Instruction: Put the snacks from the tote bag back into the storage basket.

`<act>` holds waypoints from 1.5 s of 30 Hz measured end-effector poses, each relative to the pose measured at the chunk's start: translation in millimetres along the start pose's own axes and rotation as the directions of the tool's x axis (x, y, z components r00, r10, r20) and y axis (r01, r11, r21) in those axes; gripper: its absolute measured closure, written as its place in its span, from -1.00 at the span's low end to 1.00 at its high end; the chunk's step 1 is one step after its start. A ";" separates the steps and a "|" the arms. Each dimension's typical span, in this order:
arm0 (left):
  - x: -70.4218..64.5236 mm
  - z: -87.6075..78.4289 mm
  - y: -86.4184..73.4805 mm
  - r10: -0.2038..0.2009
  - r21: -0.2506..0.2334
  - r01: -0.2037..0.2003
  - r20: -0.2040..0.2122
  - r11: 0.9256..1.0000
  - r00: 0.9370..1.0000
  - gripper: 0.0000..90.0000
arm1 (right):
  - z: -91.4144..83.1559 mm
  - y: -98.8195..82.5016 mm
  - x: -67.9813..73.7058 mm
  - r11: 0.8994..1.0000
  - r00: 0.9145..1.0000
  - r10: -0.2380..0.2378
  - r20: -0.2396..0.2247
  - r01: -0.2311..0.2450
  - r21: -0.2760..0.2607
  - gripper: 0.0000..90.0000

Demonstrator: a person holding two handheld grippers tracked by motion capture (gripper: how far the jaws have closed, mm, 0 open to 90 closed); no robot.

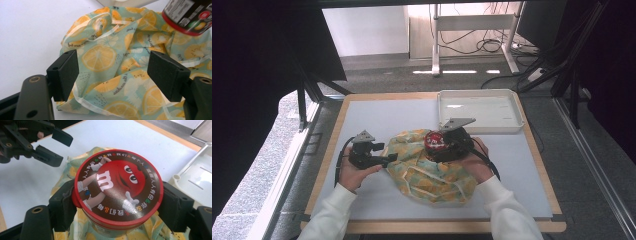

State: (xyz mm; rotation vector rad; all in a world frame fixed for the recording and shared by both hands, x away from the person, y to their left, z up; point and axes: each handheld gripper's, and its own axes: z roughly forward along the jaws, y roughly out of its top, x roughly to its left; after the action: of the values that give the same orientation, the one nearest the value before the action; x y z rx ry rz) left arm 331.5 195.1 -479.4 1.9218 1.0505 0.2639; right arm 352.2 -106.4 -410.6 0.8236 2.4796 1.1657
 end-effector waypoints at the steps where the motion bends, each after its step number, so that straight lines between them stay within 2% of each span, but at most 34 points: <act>1: 0.3 -0.2 0.0 -0.001 -0.001 0.001 0.001 1.000 1.000 -0.43 | -0.9 0.6 -0.6 1.000 1.000 0.000 0.001 0.000 -0.003 -0.46; 10: 0.7 -2.7 1.1 -0.001 -0.011 0.001 0.013 1.000 1.000 -0.43 | -3.6 4.6 -6.1 0.999 1.000 0.031 0.008 -0.031 -0.019 -0.46; 18: 0.0 -3.2 1.5 0.005 -0.009 -0.005 0.022 1.000 1.000 -0.43 | -2.5 16.0 -10.8 0.999 0.999 0.032 0.021 -0.032 -0.016 -0.46; 32: -0.1 1.0 -0.2 0.009 0.016 -0.009 0.023 1.000 1.000 -0.43 | -6.3 24.0 -27.3 0.998 0.998 0.054 0.035 -0.053 -0.035 -0.45; 45: 0.4 1.7 -0.3 0.011 0.020 -0.011 0.022 1.000 1.000 -0.43 | -7.7 29.3 -42.3 0.997 0.996 0.069 0.049 -0.067 -0.046 -0.45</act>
State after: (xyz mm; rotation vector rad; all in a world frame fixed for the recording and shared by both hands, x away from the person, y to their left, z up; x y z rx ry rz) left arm 332.5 194.5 -480.7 1.9446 1.0316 0.2388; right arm 393.4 -121.6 -382.7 0.9201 2.3930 1.2028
